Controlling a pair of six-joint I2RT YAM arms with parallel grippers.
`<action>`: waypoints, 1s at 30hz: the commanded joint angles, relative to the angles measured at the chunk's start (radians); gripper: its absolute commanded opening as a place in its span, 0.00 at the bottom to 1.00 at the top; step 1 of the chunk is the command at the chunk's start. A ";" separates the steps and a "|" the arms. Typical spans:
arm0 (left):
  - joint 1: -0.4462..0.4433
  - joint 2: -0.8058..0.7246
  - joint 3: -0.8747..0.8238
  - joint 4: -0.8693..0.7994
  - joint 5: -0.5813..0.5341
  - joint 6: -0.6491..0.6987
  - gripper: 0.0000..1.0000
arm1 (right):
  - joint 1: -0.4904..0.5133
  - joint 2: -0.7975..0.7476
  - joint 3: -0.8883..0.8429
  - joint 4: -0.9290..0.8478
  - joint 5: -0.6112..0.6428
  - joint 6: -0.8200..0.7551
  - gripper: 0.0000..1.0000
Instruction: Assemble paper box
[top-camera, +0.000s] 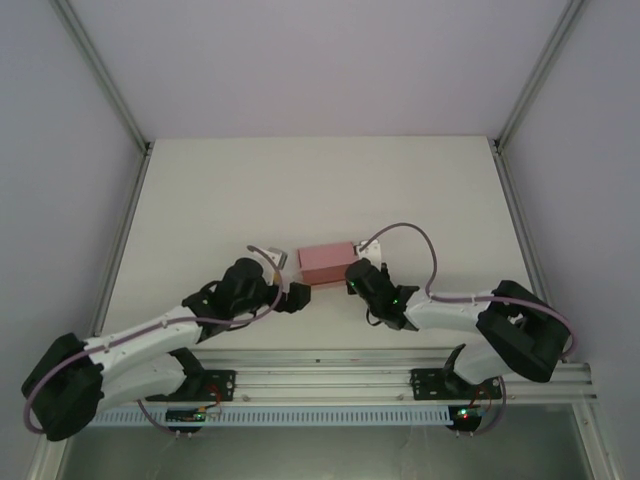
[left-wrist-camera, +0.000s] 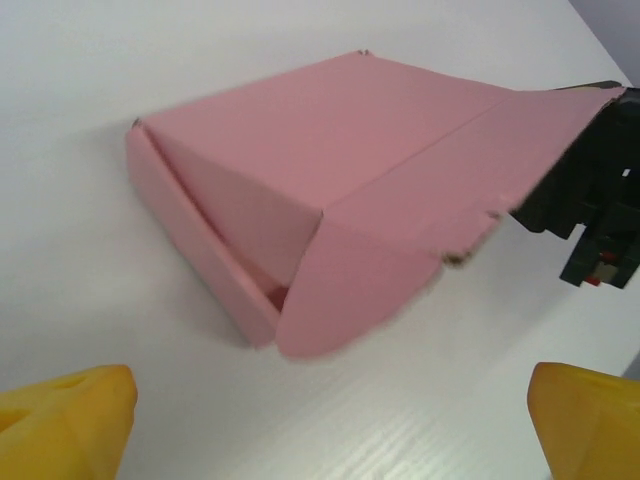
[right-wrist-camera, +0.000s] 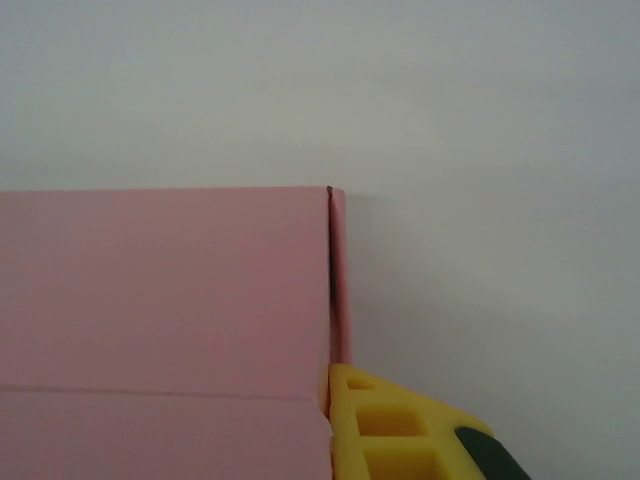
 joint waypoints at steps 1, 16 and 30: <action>-0.002 -0.054 0.108 -0.203 -0.078 -0.095 1.00 | 0.010 -0.003 -0.026 -0.051 -0.003 0.024 0.10; 0.212 0.379 0.351 -0.158 0.230 -0.285 1.00 | 0.026 -0.006 -0.037 -0.087 -0.002 0.061 0.14; 0.245 0.620 0.333 0.024 0.322 -0.288 0.80 | 0.020 -0.158 0.086 -0.523 -0.143 0.164 0.58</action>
